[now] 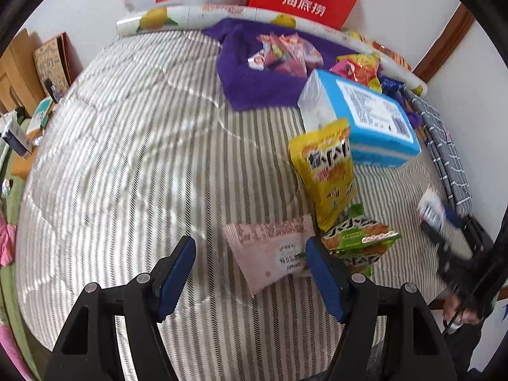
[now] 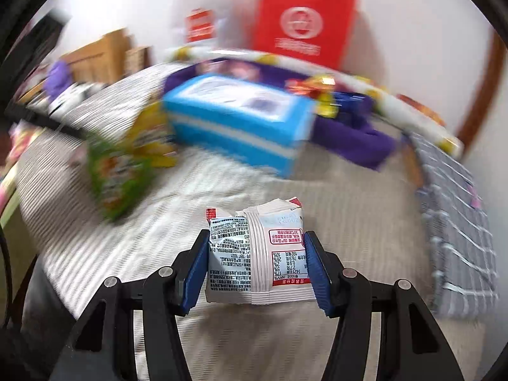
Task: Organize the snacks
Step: 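Grasp pink-white snack packet with left tool while right tool grasps white sachet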
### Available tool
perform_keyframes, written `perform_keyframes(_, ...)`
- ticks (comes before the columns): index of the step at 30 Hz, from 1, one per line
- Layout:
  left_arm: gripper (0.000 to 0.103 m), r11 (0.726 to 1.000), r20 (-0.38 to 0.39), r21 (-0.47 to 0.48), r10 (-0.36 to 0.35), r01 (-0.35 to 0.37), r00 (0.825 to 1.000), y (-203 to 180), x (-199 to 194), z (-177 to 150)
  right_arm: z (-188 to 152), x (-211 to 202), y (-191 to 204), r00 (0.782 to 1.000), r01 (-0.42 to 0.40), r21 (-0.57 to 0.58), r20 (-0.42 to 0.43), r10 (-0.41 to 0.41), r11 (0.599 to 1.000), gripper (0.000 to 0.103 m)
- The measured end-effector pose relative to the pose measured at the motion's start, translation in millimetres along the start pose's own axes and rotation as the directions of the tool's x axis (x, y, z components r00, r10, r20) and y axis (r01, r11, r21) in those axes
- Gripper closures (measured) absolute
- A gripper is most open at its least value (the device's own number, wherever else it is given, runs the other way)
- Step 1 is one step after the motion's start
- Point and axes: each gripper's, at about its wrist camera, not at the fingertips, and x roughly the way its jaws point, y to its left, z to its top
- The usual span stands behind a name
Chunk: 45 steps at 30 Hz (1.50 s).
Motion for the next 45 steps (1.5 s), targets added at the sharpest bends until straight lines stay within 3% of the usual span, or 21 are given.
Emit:
perform_keyframes(5,0.032,1.000,-0.036,0.017,0.012,-0.011,0.999,-13.3,19.8,-7.7,10.6,14.8,-35.5,1.000,0.010,0.181,-0.015,-0.007,0.983,0.046)
perform_keyframes(11,0.032,0.988,0.016,0.102,0.112,-0.113,0.994,-33.0,22.4,-15.5,12.1,27.4,-42.9,0.999,-0.025,0.268,-0.018,0.031,0.963,0.046)
perform_keyframes(13,0.041,0.984,0.030,0.116,0.134,-0.137,0.990,-34.2,21.0,-17.1,12.4,32.7,-41.0,0.999,-0.026,0.277,-0.019,0.032,0.961,0.046)
perform_keyframes(15,0.057,0.980,0.035,0.121,0.154,-0.157,0.987,-32.8,19.8,-17.0,10.8,35.5,-38.4,1.000,-0.015,0.270,-0.018,0.021,0.963,0.045)
perform_keyframes(20,0.063,0.989,0.037,0.106,0.103,-0.107,0.994,-18.5,14.1,-10.2,10.3,36.5,-33.4,1.000,0.020,0.229,0.001,-0.021,0.973,0.045)
perform_keyframes(33,0.064,0.992,0.049,0.122,-0.019,0.013,0.999,-6.6,6.9,15.3,8.8,44.2,-23.6,0.995,0.100,0.181,-0.010,-0.099,0.978,0.045)
perform_keyframes(37,0.064,0.990,0.044,0.138,-0.037,0.030,0.998,0.0,7.3,19.3,7.3,41.9,-28.2,0.992,0.129,0.246,-0.022,-0.128,0.961,0.045)
perform_keyframes(45,0.064,0.990,0.032,0.133,-0.049,0.044,0.998,14.2,4.5,24.7,18.0,18.9,-27.5,0.994,0.087,0.403,0.023,-0.106,0.911,0.046)
